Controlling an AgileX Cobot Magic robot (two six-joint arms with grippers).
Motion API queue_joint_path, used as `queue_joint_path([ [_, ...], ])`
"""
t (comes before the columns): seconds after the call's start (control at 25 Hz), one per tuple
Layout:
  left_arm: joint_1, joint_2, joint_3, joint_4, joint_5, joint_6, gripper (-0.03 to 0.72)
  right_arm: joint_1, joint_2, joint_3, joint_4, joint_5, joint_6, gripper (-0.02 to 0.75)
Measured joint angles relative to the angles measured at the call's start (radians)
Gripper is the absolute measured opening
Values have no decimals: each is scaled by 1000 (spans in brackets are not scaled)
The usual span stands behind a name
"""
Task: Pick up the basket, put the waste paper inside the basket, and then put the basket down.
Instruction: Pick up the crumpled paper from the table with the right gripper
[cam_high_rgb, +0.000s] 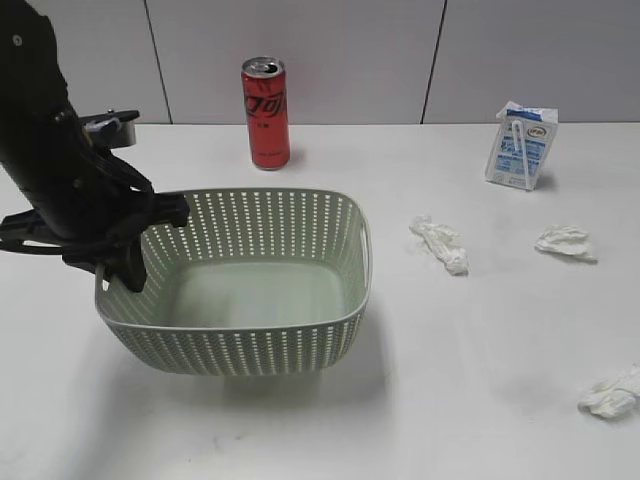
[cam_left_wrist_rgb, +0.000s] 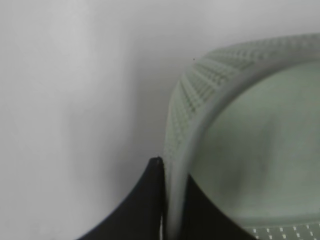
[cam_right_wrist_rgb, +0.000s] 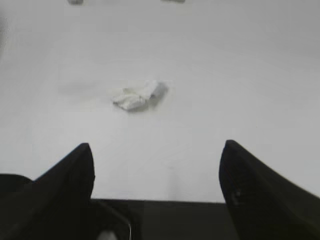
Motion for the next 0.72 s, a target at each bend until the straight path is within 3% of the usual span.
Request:
queue_joint_path([
  [0.12, 0, 0, 0, 0, -3, 0, 0, 0, 329, -34, 3, -76, 80, 587],
  [0.56, 0, 0, 0, 0, -16, 0, 0, 0, 1072, -129, 33, -327, 462, 587],
  [0.72, 0, 0, 0, 4, -21, 0, 0, 0, 1254, -130, 34, -451, 519, 587],
])
